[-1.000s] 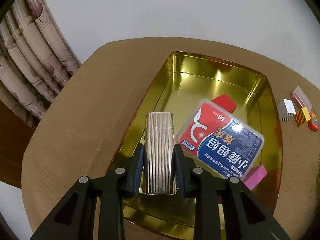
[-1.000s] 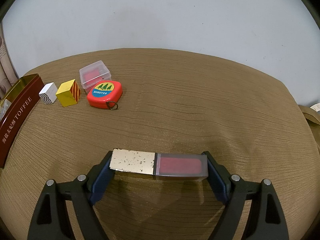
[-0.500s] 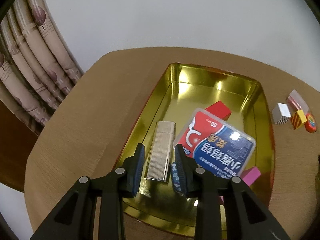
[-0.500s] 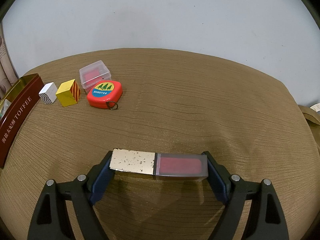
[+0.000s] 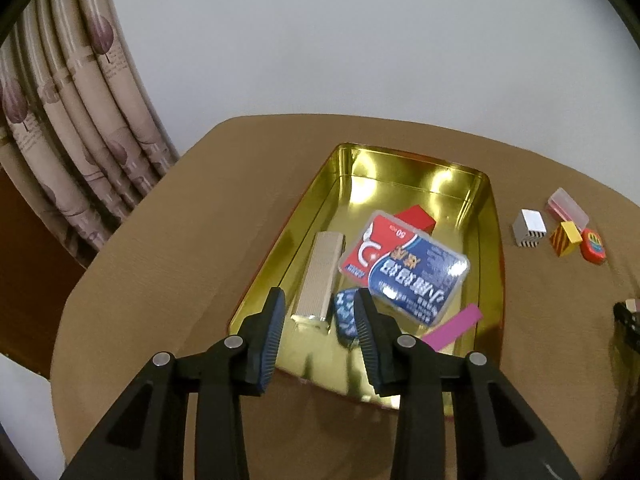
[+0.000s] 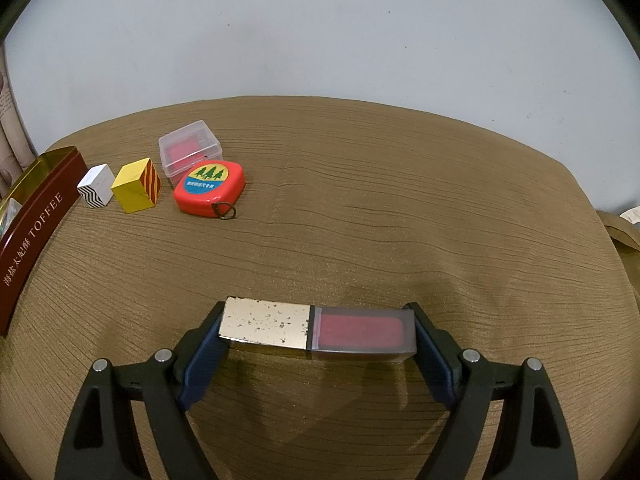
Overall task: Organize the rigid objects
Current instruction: 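Carry the silver lighter into the tin and open the left gripper, then carry the lipstick with the right gripper into the tin and release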
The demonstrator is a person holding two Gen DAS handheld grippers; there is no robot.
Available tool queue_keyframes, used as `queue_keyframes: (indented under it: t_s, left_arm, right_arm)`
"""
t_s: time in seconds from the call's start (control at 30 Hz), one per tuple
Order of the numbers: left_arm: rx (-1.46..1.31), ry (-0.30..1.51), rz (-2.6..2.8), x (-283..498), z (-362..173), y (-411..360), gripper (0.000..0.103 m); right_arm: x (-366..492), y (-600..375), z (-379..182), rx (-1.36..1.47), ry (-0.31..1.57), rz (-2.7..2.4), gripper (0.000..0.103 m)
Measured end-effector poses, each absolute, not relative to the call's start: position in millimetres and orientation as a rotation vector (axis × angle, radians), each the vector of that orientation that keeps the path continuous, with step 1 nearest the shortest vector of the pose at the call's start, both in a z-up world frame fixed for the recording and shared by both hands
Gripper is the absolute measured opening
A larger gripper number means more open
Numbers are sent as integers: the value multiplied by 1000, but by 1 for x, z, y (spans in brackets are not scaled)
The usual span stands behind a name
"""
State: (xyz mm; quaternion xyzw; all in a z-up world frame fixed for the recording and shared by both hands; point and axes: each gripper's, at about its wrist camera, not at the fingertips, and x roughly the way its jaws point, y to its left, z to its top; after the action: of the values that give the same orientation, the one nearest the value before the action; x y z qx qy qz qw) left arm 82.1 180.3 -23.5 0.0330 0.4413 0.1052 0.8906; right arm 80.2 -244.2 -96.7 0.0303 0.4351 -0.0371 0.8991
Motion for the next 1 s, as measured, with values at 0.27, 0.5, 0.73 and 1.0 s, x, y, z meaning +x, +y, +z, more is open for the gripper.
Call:
queue_keyframes:
  t_s: [0.27,0.5,0.73,1.0]
  left_arm:
    - [90,878,226,66,-22,180,43]
    - [67,888,226,71,-27,189,52]
    - [29,873,249,72,-20,203,73]
    - [-22,880,273,74,-19,215,76]
  right_arm:
    - [81,-247,-97,61,900,-79,86]
    - [81,-247,-96,58,899,-79,86]
    - [80,-235,-86,44,898,-79,86]
    - [73,-182,-54,-11,845,47,86]
